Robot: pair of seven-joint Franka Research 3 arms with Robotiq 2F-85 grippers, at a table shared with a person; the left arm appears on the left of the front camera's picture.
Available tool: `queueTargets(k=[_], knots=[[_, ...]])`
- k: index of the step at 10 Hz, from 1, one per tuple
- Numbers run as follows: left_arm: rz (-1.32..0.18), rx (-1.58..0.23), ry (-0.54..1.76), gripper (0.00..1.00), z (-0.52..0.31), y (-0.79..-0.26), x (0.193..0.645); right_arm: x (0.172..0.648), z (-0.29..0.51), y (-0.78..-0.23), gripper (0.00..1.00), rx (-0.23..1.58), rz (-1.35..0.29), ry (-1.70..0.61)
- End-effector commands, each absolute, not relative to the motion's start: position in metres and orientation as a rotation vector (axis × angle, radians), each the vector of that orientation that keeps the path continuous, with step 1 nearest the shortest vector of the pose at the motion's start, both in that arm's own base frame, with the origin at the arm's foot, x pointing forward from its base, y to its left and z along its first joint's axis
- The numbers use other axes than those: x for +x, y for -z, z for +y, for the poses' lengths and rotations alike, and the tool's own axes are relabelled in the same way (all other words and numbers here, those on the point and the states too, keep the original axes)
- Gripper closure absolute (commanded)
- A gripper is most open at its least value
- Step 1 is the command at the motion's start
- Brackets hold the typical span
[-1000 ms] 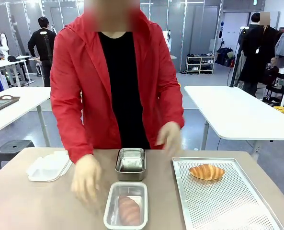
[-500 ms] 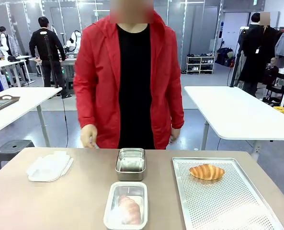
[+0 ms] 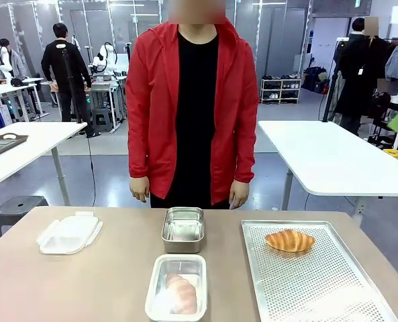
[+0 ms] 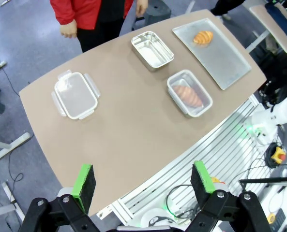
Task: Place the bread into the airtight container.
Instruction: Pick up a Butter Roll and place it into an empty Airtight Container.
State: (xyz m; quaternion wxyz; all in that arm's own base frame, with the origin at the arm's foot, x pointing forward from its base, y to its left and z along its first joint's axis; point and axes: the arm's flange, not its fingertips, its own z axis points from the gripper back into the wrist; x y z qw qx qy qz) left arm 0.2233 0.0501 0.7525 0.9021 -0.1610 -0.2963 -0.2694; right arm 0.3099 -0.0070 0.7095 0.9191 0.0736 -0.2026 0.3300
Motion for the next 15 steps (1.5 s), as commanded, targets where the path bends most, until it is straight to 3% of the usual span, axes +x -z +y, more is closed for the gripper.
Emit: queueTargets(k=[1,10,12,15], knots=[[-0.613,-0.34,0.57,0.0,0.049,-0.756,0.224,0.342,0.001,-0.69,0.05,0.163,-0.414,-0.771],[-0.613,-0.34,0.57,0.0,0.049,-0.756,0.224,0.5,0.038,-0.59,0.05,0.113,-0.299,-1.236],[-0.613,-0.34,0.57,0.0,0.049,-0.756,0.224,0.509,0.042,-0.581,0.05,0.084,-0.262,-1.336],[-0.613,-0.34,0.57,0.0,0.049,-0.756,0.224,0.507,0.048,-0.571,0.05,0.099,-0.268,-1.273]])
